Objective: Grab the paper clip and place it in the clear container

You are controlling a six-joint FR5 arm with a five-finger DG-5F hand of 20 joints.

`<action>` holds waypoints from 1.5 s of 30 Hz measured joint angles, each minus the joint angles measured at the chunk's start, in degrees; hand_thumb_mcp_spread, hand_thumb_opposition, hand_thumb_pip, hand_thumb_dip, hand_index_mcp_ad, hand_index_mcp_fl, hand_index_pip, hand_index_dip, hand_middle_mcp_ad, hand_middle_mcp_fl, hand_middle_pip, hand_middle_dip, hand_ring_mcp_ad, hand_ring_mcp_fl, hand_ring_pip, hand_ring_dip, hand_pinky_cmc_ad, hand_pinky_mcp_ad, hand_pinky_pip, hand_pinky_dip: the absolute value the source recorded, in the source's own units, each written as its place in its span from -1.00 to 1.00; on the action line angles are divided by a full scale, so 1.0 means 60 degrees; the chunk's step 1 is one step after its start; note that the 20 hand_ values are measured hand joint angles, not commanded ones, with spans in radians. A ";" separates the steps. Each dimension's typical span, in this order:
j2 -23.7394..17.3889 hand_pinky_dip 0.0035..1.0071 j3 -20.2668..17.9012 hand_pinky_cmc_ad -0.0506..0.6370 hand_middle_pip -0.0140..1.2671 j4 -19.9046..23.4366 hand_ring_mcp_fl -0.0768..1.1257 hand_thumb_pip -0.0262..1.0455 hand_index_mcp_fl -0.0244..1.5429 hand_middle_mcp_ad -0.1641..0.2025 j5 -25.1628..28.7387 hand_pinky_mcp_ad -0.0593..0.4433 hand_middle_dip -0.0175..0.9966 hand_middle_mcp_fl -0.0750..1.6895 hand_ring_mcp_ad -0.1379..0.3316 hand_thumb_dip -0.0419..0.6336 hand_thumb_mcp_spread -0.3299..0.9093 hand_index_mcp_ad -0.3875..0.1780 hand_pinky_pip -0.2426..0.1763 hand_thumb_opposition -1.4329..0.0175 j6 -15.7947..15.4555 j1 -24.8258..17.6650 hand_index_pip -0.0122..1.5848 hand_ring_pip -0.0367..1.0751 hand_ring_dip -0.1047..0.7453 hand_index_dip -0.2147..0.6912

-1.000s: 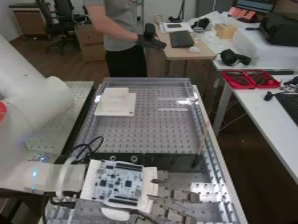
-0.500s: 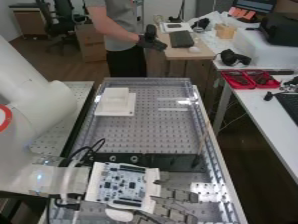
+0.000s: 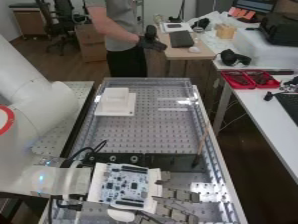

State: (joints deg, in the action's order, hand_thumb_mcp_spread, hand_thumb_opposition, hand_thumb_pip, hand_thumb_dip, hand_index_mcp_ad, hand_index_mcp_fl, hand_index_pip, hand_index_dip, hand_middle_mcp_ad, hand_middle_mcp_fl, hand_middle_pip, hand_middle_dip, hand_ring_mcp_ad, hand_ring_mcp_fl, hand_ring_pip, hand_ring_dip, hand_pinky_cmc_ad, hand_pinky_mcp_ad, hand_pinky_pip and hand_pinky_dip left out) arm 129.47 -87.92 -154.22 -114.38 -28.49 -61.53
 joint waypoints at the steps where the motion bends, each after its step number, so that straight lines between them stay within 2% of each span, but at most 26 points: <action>1: 0.0016 -0.63 0.0009 0.10 -0.76 -0.0006 -0.87 0.17 -0.54 -0.02 -0.0005 0.41 -0.59 -0.84 0.20 -0.13 0.36 -0.38 -0.04 -0.27 -0.0007 0.0006 0.82 -0.77 -0.47 -0.21; 3: 0.0034 -0.63 0.0021 0.10 -0.76 -0.0006 -0.87 0.18 -0.55 -0.02 -0.0013 0.41 -0.59 -0.84 0.20 -0.08 0.36 -0.38 -0.04 -0.27 -0.0007 0.0016 0.83 -0.77 -0.47 -0.20; 31: 0.0416 -0.63 0.0355 0.10 -0.76 -0.0111 -0.87 0.19 -0.53 -0.02 -0.0222 0.41 -0.59 -0.84 0.21 -0.08 0.37 -0.38 -0.04 -0.27 -0.0024 0.0089 0.82 -0.77 -0.47 -0.21; 42: 0.0477 -0.63 0.0382 0.10 -0.76 -0.0164 -0.87 0.19 -0.49 -0.02 -0.0240 0.40 -0.59 -0.84 0.21 -0.08 0.37 -0.38 -0.03 -0.27 0.0014 0.0082 0.88 -0.77 -0.47 -0.21; 45: 0.0492 -0.63 0.0393 0.10 -0.76 -0.0185 -0.87 0.19 -0.48 0.00 -0.0247 0.40 -0.59 -0.84 0.22 -0.08 0.37 -0.43 -0.02 -0.27 0.0018 0.0079 0.89 -0.77 -0.47 -0.21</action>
State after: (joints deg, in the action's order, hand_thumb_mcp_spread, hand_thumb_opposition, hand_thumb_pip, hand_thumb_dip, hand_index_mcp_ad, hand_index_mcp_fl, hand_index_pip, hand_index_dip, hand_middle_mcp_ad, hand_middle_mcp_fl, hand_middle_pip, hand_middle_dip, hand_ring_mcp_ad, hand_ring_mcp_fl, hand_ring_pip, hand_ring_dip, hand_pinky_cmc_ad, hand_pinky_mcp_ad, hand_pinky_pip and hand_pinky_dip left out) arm 132.42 -85.57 -155.33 -115.86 -28.38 -61.06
